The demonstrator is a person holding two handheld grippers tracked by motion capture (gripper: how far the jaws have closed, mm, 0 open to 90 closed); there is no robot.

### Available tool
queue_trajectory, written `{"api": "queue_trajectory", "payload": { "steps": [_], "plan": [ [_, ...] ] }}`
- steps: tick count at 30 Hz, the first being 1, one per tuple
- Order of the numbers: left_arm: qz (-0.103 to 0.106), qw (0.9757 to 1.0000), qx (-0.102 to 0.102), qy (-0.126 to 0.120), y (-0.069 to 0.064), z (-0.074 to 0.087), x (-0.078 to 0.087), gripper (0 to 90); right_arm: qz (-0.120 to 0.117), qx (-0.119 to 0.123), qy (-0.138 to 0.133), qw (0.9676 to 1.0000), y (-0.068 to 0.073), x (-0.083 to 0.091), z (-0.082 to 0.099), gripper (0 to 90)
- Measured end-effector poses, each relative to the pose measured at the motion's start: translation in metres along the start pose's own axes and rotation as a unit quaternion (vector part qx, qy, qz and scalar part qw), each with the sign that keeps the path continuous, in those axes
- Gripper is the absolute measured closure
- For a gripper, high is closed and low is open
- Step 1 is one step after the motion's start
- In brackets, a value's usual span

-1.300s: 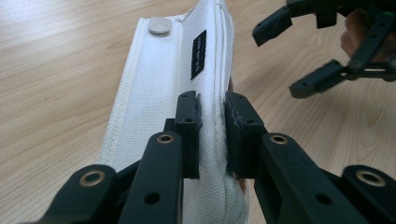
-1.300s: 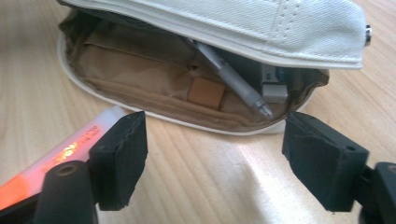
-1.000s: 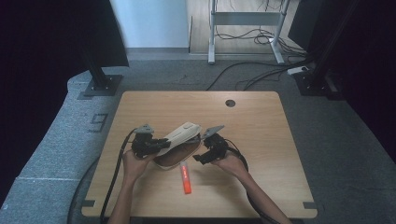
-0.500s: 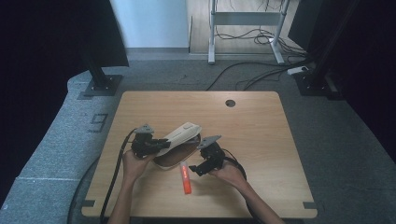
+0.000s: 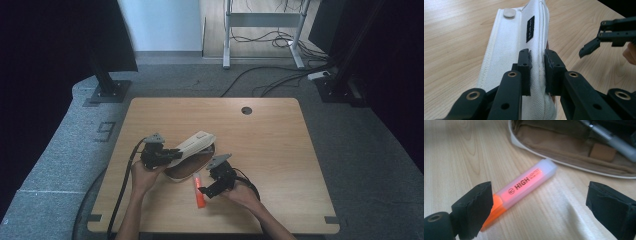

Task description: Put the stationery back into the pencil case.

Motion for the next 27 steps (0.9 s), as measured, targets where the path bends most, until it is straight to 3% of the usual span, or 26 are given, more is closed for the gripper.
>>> {"api": "queue_trajectory", "payload": {
  "steps": [11,27],
  "plan": [
    [0.0,1.0,-0.002,0.001,0.0,0.0,0.0,76.1,-0.014,0.007,0.008,0.9998,0.016,-0.006,0.001,8.7],
    [0.001,1.0,-0.001,0.002,0.0,0.0,-0.001,76.0,-0.011,0.02,0.019,0.9996,0.031,-0.016,0.004,13.2]
  ]
}}
Point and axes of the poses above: each handheld gripper's, and its own axes: x roughly backward along the jaws, z roughly out of its underside, y roughly to its left, the point moved 1 cm from there along -x, roughly forward along the jaws, and after that the axes turned 10 degrees about z, right-handed, at the moved point
